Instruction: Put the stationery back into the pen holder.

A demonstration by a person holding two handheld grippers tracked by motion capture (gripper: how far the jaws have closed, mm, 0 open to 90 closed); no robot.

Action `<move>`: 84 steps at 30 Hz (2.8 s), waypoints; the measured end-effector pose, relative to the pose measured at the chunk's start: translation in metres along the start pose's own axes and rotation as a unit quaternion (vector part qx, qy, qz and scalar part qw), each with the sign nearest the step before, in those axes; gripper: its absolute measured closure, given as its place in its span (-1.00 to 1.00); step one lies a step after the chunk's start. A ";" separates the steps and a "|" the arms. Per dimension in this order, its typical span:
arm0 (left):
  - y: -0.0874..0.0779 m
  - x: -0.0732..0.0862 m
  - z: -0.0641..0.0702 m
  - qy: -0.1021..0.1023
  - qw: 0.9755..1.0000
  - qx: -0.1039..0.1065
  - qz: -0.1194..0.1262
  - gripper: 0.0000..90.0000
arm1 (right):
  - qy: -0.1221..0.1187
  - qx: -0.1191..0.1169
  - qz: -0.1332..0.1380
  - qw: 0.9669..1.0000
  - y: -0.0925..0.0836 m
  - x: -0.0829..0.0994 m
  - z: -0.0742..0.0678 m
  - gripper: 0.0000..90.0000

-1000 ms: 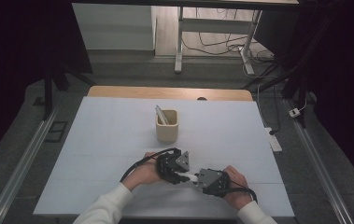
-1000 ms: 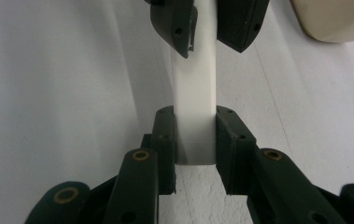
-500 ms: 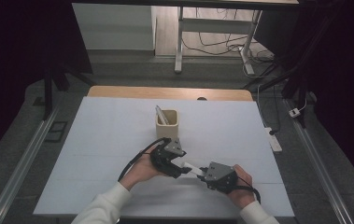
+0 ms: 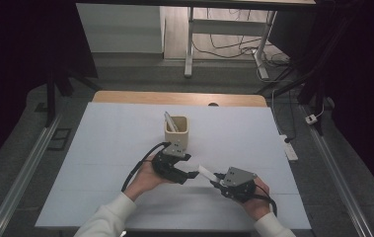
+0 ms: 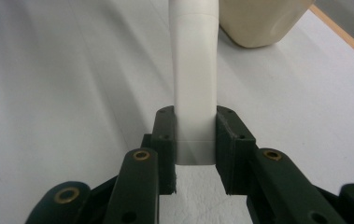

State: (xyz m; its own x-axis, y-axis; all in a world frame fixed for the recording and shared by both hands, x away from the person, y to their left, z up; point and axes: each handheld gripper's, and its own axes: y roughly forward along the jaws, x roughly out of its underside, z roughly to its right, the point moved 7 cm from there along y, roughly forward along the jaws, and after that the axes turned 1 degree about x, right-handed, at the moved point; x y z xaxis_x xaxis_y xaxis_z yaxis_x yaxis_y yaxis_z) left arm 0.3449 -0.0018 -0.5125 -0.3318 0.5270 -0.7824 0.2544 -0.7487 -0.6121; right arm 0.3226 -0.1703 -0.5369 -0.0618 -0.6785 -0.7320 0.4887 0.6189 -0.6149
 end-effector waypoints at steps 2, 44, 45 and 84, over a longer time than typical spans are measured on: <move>0.000 0.001 -0.001 -0.005 1.000 0.003 0.002 -0.32 | 0.007 0.002 0.005 1.000 -0.001 0.000 0.001 0.57; 0.021 -0.002 0.017 -0.039 0.994 0.097 0.024 0.45 | -0.006 -0.011 0.004 1.000 0.014 0.000 -0.012 0.56; 0.021 -0.002 0.018 -0.039 0.995 0.094 0.022 0.45 | -0.007 -0.010 0.003 1.000 0.014 0.001 -0.012 0.56; -0.027 -0.014 -0.009 -0.044 0.997 0.014 0.063 0.46 | 0.154 0.023 0.040 0.987 -0.026 0.045 0.034 0.01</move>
State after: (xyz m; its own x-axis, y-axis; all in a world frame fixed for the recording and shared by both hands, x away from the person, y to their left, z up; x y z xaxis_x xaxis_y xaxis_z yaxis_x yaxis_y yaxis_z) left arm 0.3506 0.0142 -0.4856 -0.3777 0.3912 -0.8393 0.2748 -0.8182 -0.5050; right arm 0.3363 -0.2303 -0.5436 -0.2789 -0.4709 -0.8369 0.5416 0.6425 -0.5421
